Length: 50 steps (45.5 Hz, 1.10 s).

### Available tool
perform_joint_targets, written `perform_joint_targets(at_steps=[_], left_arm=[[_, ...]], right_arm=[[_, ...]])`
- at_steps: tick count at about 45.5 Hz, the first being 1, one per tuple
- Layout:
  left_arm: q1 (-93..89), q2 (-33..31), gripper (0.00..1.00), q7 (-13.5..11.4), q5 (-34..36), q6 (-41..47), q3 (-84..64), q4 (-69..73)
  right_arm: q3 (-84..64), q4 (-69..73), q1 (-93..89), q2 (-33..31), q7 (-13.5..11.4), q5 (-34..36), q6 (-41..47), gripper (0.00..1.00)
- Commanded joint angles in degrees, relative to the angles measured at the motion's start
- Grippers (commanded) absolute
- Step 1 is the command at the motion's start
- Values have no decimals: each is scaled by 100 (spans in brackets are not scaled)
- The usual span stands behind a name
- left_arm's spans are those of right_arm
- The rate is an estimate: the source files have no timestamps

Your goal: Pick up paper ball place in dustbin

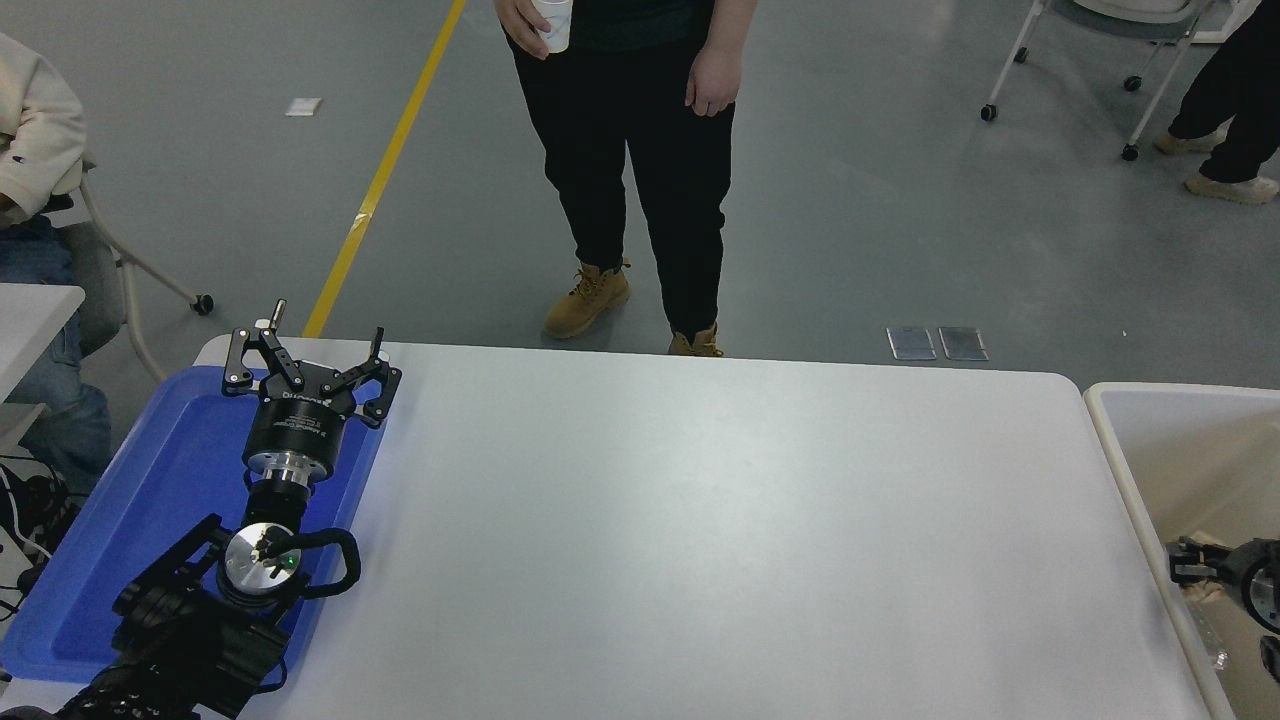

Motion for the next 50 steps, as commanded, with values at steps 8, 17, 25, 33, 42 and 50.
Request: perform_joint_targets(at_steps=[8,17,25,33,42,50], left_arm=[[0,3,100,-1,-4,-1,2,0],[0,3,100,-10,-4,8,-6,9],[0,3,100,-10,-4,8,-6,9],[0,3,100,-19,-4,8,-6,9],[0,-6,100,-19,-4,8,-6,9],[9,3,100,-19,-4,8,-6,9]], right_arm=[[56,14,286,21,134,1660,-41,98],[661,66,514,83,398,2240,-59,98],[2769,742,655,83,398,2355,-50,99],[4906,1683,550,-14,390,2346,3,100],[6409,3053,119,-111,390,2355,47,100],[7236,4073,-171,-67,390,2364,125,100]])
